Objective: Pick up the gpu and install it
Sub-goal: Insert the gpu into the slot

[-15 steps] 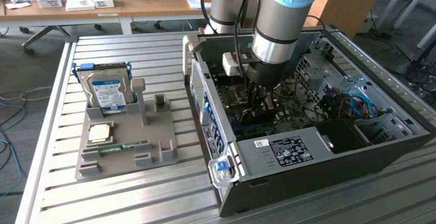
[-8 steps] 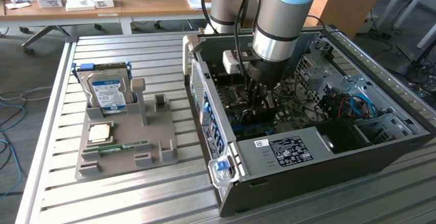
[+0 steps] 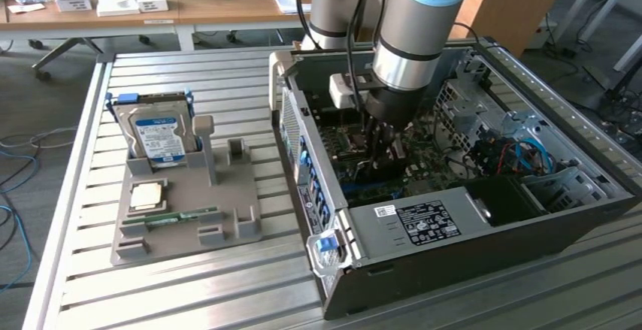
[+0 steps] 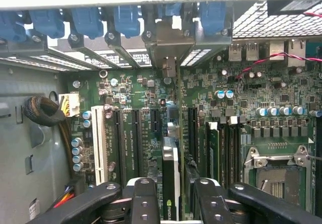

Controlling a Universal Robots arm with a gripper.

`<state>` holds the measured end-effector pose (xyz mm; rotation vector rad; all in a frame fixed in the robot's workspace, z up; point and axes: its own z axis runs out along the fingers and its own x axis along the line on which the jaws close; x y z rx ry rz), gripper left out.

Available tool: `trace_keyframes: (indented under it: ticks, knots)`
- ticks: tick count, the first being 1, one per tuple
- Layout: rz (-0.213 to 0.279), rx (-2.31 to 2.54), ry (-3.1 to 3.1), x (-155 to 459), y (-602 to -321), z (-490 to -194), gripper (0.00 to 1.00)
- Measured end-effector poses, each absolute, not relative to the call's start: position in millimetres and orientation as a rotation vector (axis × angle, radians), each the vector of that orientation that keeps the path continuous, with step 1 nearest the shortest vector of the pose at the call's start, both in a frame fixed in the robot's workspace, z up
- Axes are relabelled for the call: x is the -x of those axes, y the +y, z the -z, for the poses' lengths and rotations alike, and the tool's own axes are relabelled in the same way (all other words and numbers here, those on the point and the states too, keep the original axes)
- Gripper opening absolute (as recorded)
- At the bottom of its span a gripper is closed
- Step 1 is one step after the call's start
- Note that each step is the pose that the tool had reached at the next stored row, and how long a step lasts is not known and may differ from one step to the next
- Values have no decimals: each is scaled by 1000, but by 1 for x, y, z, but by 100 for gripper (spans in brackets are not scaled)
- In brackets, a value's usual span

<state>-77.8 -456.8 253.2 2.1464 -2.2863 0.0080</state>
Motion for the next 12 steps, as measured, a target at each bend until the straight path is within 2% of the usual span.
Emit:
trace_keyframes:
  ticks: [9,11,12]
  knots:
    - [-7,-2146,-2286,77,-457,-253,33]
    - [-7,-2146,-2286,77,-457,-253,32]
    - [-7,-2146,-2286,77,-457,-253,27]
